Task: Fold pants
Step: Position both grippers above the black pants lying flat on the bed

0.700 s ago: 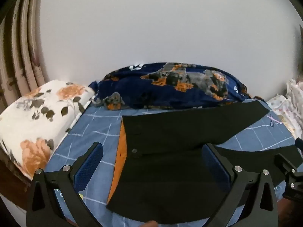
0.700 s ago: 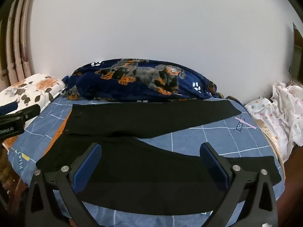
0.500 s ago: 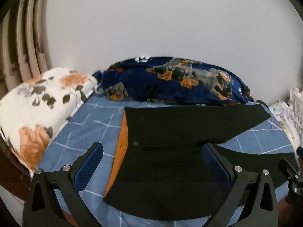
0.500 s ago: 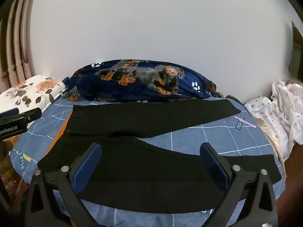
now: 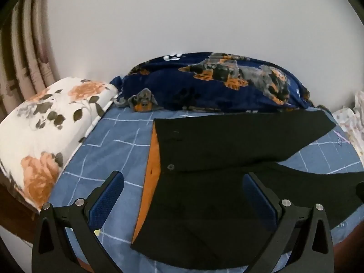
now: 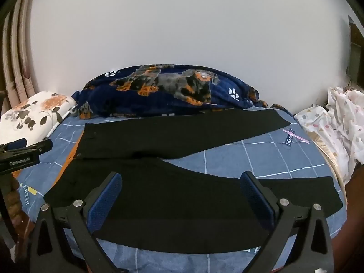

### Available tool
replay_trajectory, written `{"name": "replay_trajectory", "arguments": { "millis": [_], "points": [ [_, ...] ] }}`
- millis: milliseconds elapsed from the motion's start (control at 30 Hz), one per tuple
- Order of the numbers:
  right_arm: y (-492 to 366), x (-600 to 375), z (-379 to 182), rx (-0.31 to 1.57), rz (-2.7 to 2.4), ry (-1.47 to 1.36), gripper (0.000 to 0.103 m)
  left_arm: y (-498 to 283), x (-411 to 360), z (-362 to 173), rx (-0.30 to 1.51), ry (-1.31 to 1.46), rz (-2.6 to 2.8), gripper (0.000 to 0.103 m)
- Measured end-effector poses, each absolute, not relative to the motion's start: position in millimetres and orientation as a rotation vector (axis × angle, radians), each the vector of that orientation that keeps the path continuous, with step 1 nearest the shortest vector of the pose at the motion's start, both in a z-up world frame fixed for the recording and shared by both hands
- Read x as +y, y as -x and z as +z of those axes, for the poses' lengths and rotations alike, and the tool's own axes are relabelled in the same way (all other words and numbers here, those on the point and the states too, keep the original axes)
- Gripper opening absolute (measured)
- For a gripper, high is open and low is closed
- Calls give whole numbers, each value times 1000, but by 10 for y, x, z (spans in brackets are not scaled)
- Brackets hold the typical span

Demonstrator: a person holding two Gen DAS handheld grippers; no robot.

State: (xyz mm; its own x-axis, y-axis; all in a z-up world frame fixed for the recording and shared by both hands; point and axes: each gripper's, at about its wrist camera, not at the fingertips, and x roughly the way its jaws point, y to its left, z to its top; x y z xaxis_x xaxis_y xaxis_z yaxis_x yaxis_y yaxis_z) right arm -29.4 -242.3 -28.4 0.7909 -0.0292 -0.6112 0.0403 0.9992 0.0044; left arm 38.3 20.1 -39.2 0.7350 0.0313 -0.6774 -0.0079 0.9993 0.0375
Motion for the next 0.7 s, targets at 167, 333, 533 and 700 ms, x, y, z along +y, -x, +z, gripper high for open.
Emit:
{"name": "replay_trajectory", "arguments": {
  "millis": [167,333,533,700],
  "points": [
    [128,-2427,-287,671,-19,-28,103,-563,234,-451,750,-50,7,103],
    [-36,-2398,-360,698,-24,-10,103,-783,278,-556,749,-48,-51,103],
    [-223,-2410,-503,745,-14,-27,103,-1059,439,-773,758,-29,-109,103],
    [-382,-2398,-660,790,5,-36,103,-1523,734,-1087,889,-2,-217,102]
  ]
}}
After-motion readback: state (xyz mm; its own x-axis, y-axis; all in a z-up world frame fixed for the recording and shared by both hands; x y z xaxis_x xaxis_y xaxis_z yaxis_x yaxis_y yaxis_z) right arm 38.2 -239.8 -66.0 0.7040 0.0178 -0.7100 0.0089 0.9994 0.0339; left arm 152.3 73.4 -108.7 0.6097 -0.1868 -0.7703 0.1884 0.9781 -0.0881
